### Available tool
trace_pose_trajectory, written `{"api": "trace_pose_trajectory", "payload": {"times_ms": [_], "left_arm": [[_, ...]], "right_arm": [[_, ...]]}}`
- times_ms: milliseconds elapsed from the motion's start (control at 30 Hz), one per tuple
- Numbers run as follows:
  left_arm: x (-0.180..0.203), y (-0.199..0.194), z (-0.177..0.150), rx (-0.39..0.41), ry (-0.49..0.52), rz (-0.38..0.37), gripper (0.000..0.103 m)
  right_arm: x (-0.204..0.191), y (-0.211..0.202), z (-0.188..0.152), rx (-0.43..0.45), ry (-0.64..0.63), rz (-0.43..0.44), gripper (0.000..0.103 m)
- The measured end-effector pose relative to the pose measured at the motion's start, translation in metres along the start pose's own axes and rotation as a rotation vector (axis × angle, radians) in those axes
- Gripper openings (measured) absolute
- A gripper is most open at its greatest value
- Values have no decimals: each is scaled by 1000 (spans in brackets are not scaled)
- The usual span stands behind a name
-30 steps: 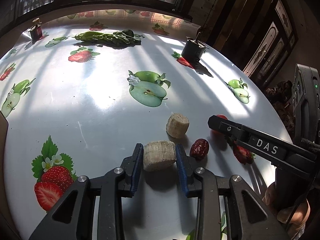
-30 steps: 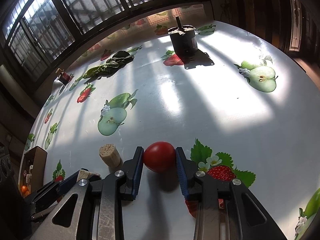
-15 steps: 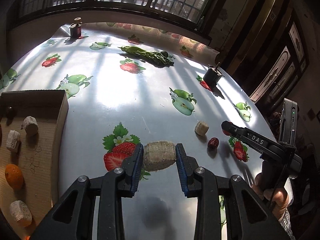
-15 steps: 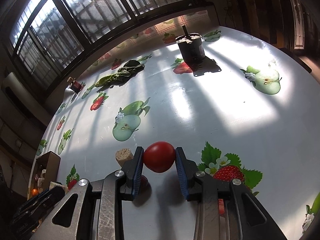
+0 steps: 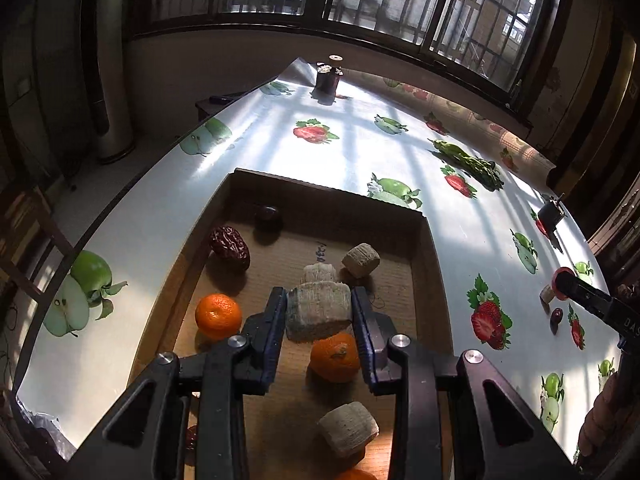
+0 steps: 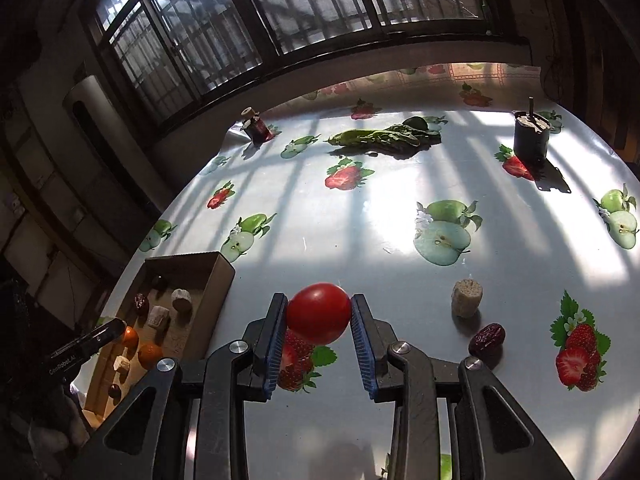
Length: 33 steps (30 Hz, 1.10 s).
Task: Organize fruits
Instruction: 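Carry the block and tomato into the box and open both tools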
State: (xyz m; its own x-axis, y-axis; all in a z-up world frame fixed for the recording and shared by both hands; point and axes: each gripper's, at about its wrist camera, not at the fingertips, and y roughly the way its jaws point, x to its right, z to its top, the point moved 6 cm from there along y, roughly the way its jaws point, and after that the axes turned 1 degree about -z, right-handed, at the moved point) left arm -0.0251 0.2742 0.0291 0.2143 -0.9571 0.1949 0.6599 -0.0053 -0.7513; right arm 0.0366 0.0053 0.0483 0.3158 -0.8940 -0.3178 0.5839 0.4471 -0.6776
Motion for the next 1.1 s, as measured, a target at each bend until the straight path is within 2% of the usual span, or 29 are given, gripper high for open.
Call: {"api": "trace_pose_trajectory", "payload": {"times_ms": [200,367,633,767,900,1033,1100], "left_arm": [[-22,25,13,-55,20,41,32],[-35,45,18,-113,12,42,32],[-38,67,11,-171,-12,5,32],[-40,69,9,-170,-38,-8,32],[-40,58,12,-142,-54,-21,43],[-35,35,17,-92,-56,-29,48],[-31,20,18,-59,-49,-27,57]], "right_arm": [[-95,45,-18,-92,-148,79,35],[-137,84,-32,-154,-245,76,35],[-150,127,-46,-221,-311,15,35],[-149,135,-48,-238,-308,8,35],[-149,137,-48,-242,-303,17,35],[-150,132,-47,-229,-311,14,37],[-151,123,-44,-212,-304,17,41]]}}
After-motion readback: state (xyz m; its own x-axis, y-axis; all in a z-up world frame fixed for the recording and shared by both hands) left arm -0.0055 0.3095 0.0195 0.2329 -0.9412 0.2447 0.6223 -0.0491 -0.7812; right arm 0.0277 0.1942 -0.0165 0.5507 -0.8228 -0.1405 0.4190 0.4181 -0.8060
